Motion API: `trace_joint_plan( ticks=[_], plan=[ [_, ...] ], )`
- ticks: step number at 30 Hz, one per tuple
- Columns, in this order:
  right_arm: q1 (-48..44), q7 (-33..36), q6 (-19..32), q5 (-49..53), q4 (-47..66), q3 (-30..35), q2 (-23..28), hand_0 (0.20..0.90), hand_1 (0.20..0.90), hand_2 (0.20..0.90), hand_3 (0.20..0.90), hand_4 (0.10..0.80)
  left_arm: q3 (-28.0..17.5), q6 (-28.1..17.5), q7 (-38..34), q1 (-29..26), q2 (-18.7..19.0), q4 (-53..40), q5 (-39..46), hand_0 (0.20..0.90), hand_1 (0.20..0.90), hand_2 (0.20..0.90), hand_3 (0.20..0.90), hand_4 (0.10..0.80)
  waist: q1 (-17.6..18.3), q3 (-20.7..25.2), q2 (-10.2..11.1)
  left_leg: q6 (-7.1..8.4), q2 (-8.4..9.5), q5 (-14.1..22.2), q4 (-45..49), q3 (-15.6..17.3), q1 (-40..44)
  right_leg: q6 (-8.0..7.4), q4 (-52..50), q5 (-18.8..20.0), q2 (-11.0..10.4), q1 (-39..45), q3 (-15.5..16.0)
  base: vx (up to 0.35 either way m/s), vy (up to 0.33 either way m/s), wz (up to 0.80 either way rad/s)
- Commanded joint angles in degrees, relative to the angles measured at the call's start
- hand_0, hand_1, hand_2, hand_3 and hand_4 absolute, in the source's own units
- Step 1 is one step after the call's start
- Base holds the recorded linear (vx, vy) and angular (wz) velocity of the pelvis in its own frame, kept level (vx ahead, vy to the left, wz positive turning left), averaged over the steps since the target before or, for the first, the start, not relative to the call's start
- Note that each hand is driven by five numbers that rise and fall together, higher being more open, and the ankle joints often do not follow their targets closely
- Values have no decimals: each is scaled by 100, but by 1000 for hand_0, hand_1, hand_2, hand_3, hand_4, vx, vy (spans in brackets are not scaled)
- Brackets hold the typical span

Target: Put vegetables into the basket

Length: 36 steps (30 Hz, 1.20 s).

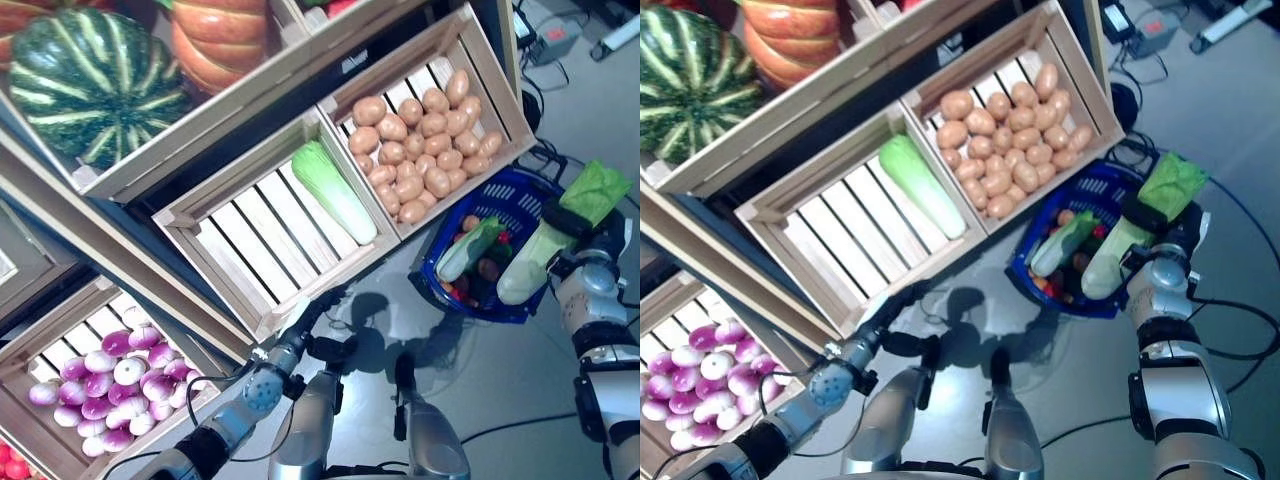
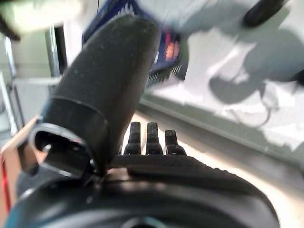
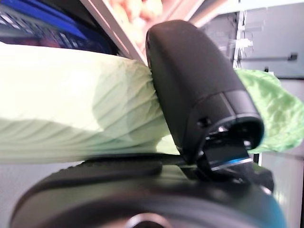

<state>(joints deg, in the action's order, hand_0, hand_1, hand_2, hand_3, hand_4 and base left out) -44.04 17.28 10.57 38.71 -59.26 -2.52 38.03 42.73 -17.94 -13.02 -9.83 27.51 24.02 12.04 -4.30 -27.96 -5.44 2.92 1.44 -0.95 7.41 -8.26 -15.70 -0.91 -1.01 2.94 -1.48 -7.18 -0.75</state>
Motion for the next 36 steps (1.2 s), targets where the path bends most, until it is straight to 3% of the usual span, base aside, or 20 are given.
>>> trace_joint_plan(
  ticks=[1, 2, 3, 4, 9, 11, 16, 17, 19, 24, 27, 29, 36],
  plan=[
    [-494, -54, 824, 56, 472, -158, 733, 300, 300, 300, 300, 400, -268, -736, -224, 72, 57, -673, 51, 900, 900, 900, 900, 800, -207, 535, 176, 11, 11, -806, 79, 386, -204, 164, -480, -271, -124, 318, 847, -33, 88, -98],
    [-536, -62, 866, 35, 489, -190, 691, 300, 300, 300, 300, 400, -267, -784, -298, 31, 36, -639, 39, 900, 900, 900, 900, 800, -255, 520, 180, 11, -15, -734, 93, 517, -219, 125, -583, -300, -226, 261, 1087, -94, 104, -132],
    [-642, -100, 905, 33, 515, -248, 612, 300, 300, 300, 300, 400, -284, -837, -504, -99, -16, -551, 104, 900, 900, 900, 900, 800, -411, 475, 163, 1, -148, -598, 89, 764, -179, 9, -833, -333, -536, 130, 1685, -82, 79, -160],
    [-667, -63, 904, 38, 536, -281, 598, 300, 300, 300, 300, 400, -302, -871, -549, -95, -25, -537, 185, 900, 900, 900, 900, 800, -435, 455, 165, 5, -136, -551, 177, 754, -199, 6, -893, -337, -576, 62, 1707, -80, 34, -136],
    [-781, 205, 897, -28, 749, -418, 642, 300, 300, 300, 300, 400, -433, -1157, -403, -79, 30, -727, 512, 900, 900, 900, 900, 800, -447, 228, 110, -2, -83, -407, 1163, 635, -810, 169, -1694, -620, -596, -530, 1596, -45, -20, -17],
    [-872, 367, 849, -143, 806, -466, 680, 300, 300, 300, 300, 400, -497, -1356, -113, -14, 83, -1001, 642, 900, 900, 900, 900, 800, -425, 78, 53, -104, -56, -143, 1805, 674, -1120, 294, -2387, -877, -646, -904, 1543, -45, -1, 28],
    [-1106, 396, 759, -263, 638, -493, 715, 300, 300, 300, 300, 400, -521, -1599, 24, 128, 150, -1217, 795, 900, 900, 900, 900, 800, -462, -98, -27, -361, 124, 515, 2940, 717, -1724, 441, -3702, -1304, -841, -1636, 1475, 20, 16, 32],
    [-1144, 357, 738, -257, 615, -507, 744, 300, 300, 300, 300, 400, -523, -1589, 34, 140, 158, -1265, 807, 900, 900, 900, 900, 800, -466, -102, -25, -382, 175, 795, 3122, 685, -1750, 408, -3927, -1477, -858, -1709, 1404, 61, 15, 27],
    [-1287, 174, 682, -258, 541, -538, 815, 300, 300, 300, 300, 400, -503, -1567, 26, 175, 186, -1381, 776, 900, 900, 900, 900, 800, -487, -138, -59, -469, 223, 1018, 3467, 723, -1964, 432, -4369, -1617, -944, -2041, 1360, 31, 22, 16],
    [-1552, 89, 585, -242, 482, -656, 928, 300, 300, 300, 300, 400, -489, -1506, 50, 277, 280, -1567, 754, 900, 900, 900, 900, 800, -569, -180, -100, -558, 290, 1154, 3945, 704, -2393, 449, -4995, -1773, -1047, -2603, 1312, -11, -6, 6],
    [-1745, 81, 241, -306, 461, -739, 975, 300, 300, 300, 300, 400, -508, -1615, 91, 336, 358, -1607, 781, 900, 900, 900, 900, 800, -619, -181, -122, -587, 311, 1154, 4062, 687, -2570, 456, -5191, -1811, -1061, -2831, 1335, -4, -17, 4],
    [-1855, 205, -63, -396, 307, -835, 1013, 900, 900, 900, 900, 800, -523, -1669, 78, 369, 379, -1657, 707, 900, 900, 900, 900, 800, -659, -181, -134, -583, 320, 1126, 4088, 677, -2623, 456, -5251, -1803, -1066, -2903, 1355, -1, -9, 2],
    [-1923, 244, -155, -304, -85, -814, 1022, 900, 900, 900, 900, 800, -539, -1818, -109, 369, 440, -1873, 605, 900, 900, 900, 900, 800, -724, -181, -145, -559, 364, 997, 3944, 625, -2550, 422, -5139, -1716, -1069, -2838, 1447, -1, -10, 5]
  ],
)
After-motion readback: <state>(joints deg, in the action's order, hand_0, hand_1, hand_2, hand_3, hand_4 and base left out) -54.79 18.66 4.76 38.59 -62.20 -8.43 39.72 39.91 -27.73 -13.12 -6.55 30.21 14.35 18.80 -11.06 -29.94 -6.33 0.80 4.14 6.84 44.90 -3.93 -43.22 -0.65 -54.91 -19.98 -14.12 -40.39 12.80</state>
